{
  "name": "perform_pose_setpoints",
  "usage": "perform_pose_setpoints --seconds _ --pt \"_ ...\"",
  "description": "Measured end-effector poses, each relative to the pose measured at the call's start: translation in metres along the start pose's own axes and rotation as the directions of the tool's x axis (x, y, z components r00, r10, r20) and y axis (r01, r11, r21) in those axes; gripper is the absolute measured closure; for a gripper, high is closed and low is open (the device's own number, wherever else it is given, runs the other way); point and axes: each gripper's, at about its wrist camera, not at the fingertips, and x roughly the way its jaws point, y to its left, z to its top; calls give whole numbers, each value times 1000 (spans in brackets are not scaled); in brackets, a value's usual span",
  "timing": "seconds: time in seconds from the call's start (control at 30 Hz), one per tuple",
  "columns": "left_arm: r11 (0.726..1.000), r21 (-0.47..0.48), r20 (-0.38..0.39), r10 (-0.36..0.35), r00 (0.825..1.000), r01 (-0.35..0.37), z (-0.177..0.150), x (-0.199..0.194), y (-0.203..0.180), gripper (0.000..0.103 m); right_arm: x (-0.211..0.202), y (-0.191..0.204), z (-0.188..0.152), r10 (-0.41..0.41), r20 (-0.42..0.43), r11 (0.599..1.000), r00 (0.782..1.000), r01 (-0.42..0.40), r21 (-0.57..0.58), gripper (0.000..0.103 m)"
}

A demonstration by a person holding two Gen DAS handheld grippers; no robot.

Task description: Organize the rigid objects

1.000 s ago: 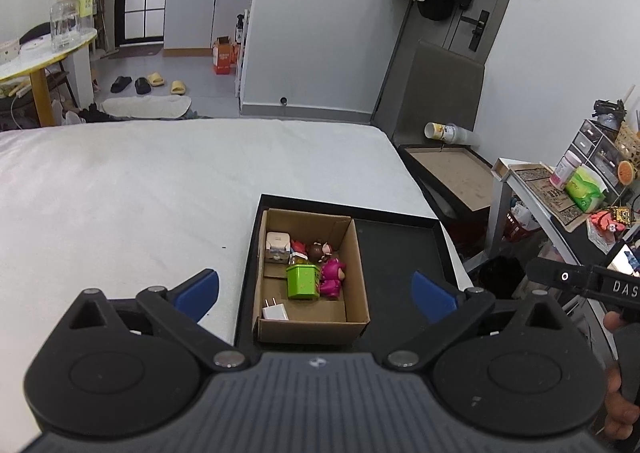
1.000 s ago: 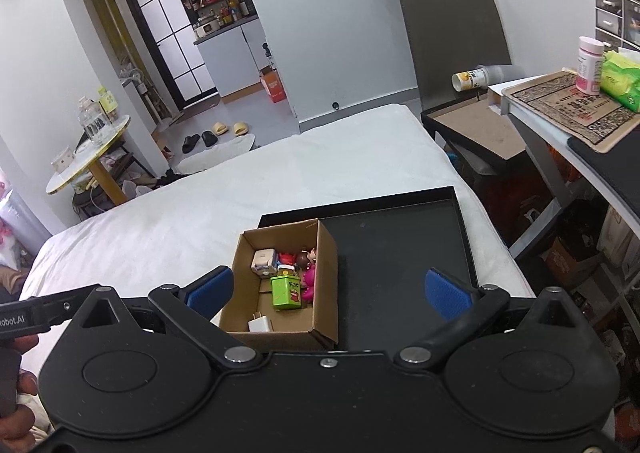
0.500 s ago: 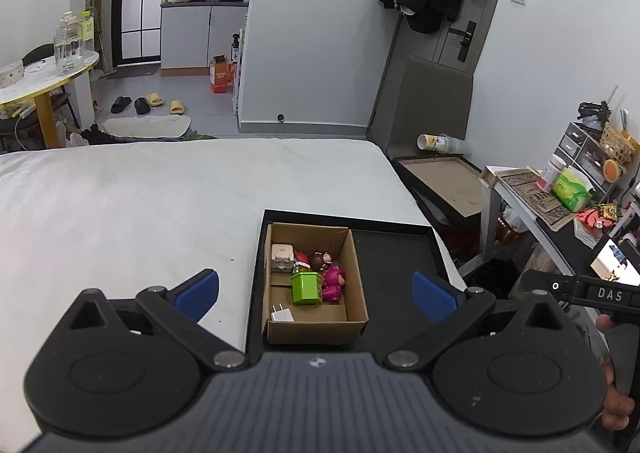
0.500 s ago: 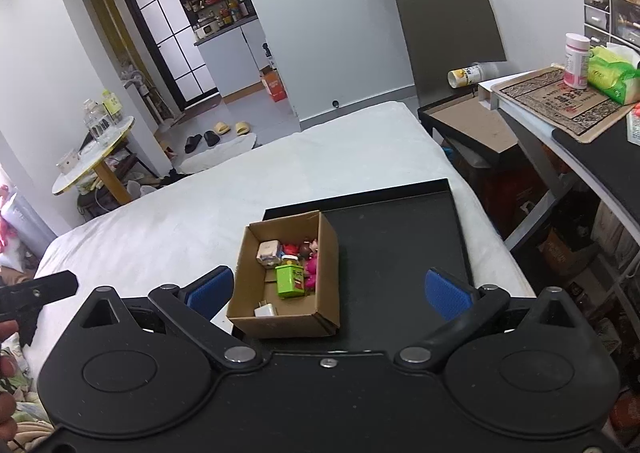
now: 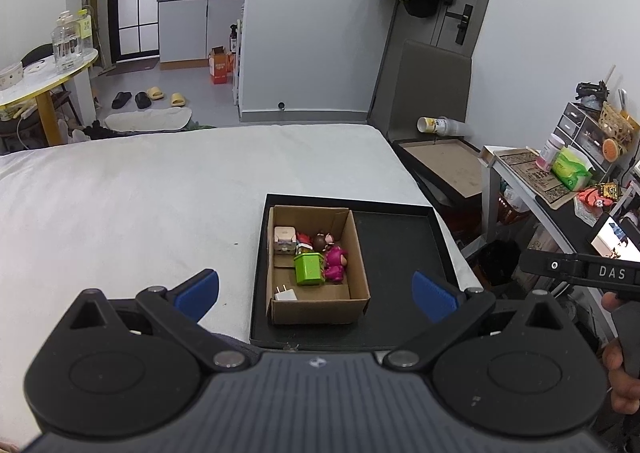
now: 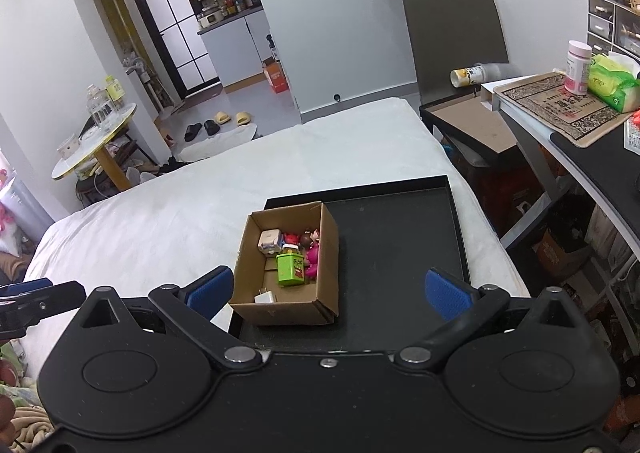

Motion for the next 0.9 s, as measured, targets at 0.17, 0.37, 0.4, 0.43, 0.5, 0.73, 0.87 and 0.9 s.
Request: perform_pose_setpoints --seconds 0.17,0.37,0.4,0.43,0.5,0.73,0.87,0.9 --pt "1000 -3 -4 -3 1000 3 -1 1 0 1 0 0 -2 0 7 1000 1000 0 -9 0" --pt "1000 -5 -6 -6 1000 6 -1 1 0 1 0 1 -3 8 6 1000 1000 -8 -19 0" --pt "1000 -7 -7 -6 1000 5 -1 1 1 1 0 1 -3 10 5 1000 1000 -10 -17 0" --pt "1000 -9 -9 -6 1000 6 -2 2 1 1 0 0 -3 11 4 1000 1000 -11 -16 0" --pt "1000 -8 -12 -8 1000 8 -2 2 2 1 0 1 -3 11 4 1000 1000 -11 -16 0" --pt "1000 -5 -13 -8 1000 8 -3 2 1 1 0 1 -3 6 5 1000 1000 -6 -22 0" --pt "1000 -2 -11 -9 1000 9 -3 2 1 1 0 2 -4 1 5 1000 1000 -1 -27 0" --pt "1000 -2 -10 -8 1000 8 -3 2 1 1 0 2 -4 1 5 1000 1000 -1 -29 0"
